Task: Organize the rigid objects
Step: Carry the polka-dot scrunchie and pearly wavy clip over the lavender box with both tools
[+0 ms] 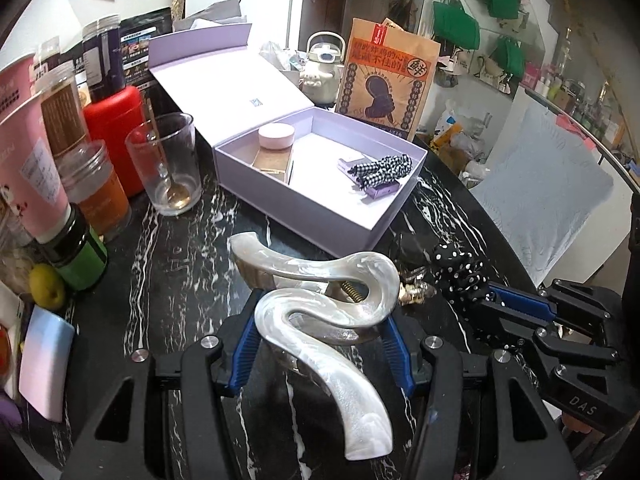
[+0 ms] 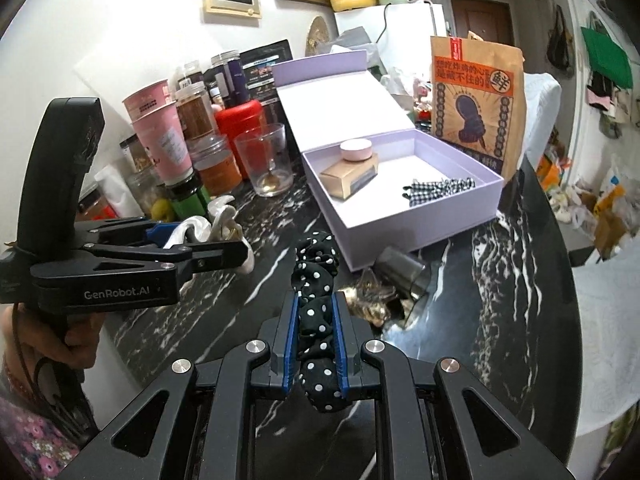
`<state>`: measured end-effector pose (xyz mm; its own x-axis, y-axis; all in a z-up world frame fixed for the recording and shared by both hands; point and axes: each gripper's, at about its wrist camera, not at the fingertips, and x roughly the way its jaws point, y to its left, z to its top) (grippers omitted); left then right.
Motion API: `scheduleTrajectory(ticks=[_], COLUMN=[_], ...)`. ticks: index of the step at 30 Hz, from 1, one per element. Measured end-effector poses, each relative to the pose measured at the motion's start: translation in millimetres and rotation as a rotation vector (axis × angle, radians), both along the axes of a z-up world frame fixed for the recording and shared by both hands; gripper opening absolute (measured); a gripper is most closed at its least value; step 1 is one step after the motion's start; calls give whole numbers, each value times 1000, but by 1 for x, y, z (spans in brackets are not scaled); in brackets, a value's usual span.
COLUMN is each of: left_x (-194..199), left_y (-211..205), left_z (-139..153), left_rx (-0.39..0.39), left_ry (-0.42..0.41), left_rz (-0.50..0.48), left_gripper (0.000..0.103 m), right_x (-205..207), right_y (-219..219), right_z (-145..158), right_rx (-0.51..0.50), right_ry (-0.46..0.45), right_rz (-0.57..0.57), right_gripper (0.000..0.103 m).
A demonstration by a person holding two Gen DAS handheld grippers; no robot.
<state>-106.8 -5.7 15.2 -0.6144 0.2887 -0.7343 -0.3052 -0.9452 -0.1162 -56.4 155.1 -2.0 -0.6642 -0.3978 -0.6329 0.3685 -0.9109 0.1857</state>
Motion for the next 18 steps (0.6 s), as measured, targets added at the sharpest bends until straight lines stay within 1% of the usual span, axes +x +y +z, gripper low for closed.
scheduleTrajectory(ticks=[7,15,18], left_x=[-18,-43,-55], left_y=[3,6,6], left_z=[7,22,25], left_rx=[1,-4,-8], left_ry=[9,58,64], left_rz=[-15,-22,-19], left_gripper=[55,55,55], right_x=[-21,-50,-62], right_y=[4,9,10], right_z=[5,19,23], right_rx=[27,31,27], right_ry=[10,31,35], right_rz=[2,-17,-22], right_gripper=[16,16,16])
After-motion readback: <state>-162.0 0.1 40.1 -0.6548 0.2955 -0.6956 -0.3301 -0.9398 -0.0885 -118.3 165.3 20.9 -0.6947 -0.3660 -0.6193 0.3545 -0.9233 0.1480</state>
